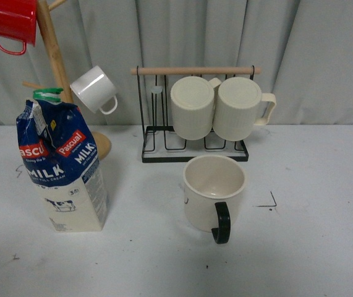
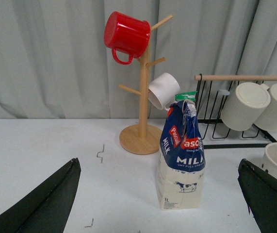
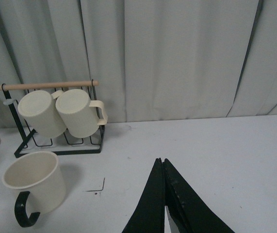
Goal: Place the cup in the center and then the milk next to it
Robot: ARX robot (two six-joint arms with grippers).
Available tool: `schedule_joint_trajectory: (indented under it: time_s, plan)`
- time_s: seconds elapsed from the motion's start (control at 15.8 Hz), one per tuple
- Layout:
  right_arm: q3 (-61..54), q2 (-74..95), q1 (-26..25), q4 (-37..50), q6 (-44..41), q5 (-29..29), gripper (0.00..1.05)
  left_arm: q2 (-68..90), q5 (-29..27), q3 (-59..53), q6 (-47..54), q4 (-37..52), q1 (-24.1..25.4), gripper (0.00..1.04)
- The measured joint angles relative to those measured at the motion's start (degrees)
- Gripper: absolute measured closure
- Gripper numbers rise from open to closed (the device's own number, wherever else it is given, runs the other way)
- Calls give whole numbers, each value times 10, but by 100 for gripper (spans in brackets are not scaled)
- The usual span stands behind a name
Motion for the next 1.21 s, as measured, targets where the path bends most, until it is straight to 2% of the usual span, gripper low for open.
schedule_joint_trajectory:
  time_s: [0.25,0.32,0.38,0.76,0.95,1.21]
  plan:
    - [0,-35,0,-36,0,0,103,0,0,0,0,0,0,7]
    - [0,-85,0,-115,0,-1,103,0,0,0,0,0,0,7]
    - [0,-131,0,-128,-1,0,103,0,0,0,0,-1,0,7]
    - [0,-130,0,-135,-1,0,103,0,0,0,0,0,0,7]
    - [0,-130,0,-135,-2,0,77,0,0,0,0,0,0,7]
    - [0,-130,0,-135,-2,0,35,1,2,0,-1,-4,0,7]
